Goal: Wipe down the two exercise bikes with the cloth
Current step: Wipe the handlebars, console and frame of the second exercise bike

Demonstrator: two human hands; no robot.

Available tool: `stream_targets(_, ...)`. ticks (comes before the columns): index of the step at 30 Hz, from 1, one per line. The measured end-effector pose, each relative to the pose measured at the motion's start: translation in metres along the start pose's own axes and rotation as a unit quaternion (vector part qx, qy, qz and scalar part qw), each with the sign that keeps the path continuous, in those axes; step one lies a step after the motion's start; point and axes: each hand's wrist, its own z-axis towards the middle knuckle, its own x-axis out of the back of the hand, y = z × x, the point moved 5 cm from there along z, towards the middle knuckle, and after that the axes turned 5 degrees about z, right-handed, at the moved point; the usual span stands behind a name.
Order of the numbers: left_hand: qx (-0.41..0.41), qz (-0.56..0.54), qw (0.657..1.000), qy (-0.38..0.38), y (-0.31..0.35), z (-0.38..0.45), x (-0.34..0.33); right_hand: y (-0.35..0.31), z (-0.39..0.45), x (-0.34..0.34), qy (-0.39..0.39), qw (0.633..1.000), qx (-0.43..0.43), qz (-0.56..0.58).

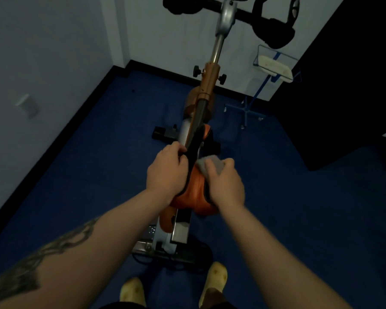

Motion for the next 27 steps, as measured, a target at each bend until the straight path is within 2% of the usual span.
stream_targets(2,0.019,-0.005,1.000,0.018,-0.002,-0.001,0.002,0.002,-0.037,-0.005,0.047,0.991,0.103,-0.073)
stream_targets(4,0.032,-0.004,0.999,0.038,-0.002,-0.002,0.003,0.002,-0.048,-0.005,0.049,0.981,0.164,-0.086)
stream_targets(5,0.038,0.001,0.998,0.047,-0.002,-0.003,0.004,-0.001,-0.036,-0.002,0.028,0.985,0.155,-0.069)
stream_targets(7,0.058,0.011,0.996,0.071,-0.002,-0.007,0.006,-0.006,0.001,0.000,-0.048,0.995,0.083,-0.006)
stream_targets(9,0.088,0.020,0.990,0.112,-0.002,-0.014,0.010,-0.006,0.029,0.000,-0.111,0.990,0.023,0.078)
stream_targets(11,0.119,0.032,0.981,0.147,0.000,-0.023,0.011,-0.002,0.019,-0.003,-0.107,0.990,0.075,0.056)
stream_targets(14,0.175,0.001,0.966,0.190,0.003,-0.040,0.002,0.012,-0.016,0.003,-0.041,0.980,0.193,0.009)
stream_targets(15,0.194,-0.008,0.959,0.207,0.006,-0.045,-0.003,0.011,-0.009,0.003,-0.045,0.979,0.199,0.014)
stream_targets(18,0.231,0.006,0.939,0.254,0.014,-0.053,-0.011,-0.010,0.042,-0.009,-0.143,0.984,0.076,0.079)
stream_targets(20,0.253,-0.006,0.928,0.272,0.011,-0.052,-0.011,-0.019,0.059,-0.013,-0.159,0.981,0.049,0.101)
stream_targets(25,0.267,0.002,0.920,0.289,0.003,-0.052,-0.012,0.009,-0.008,0.001,-0.084,0.970,0.225,0.031)
stream_targets(27,0.266,0.005,0.919,0.290,0.003,-0.051,-0.011,0.005,-0.004,0.001,-0.077,0.969,0.231,0.033)
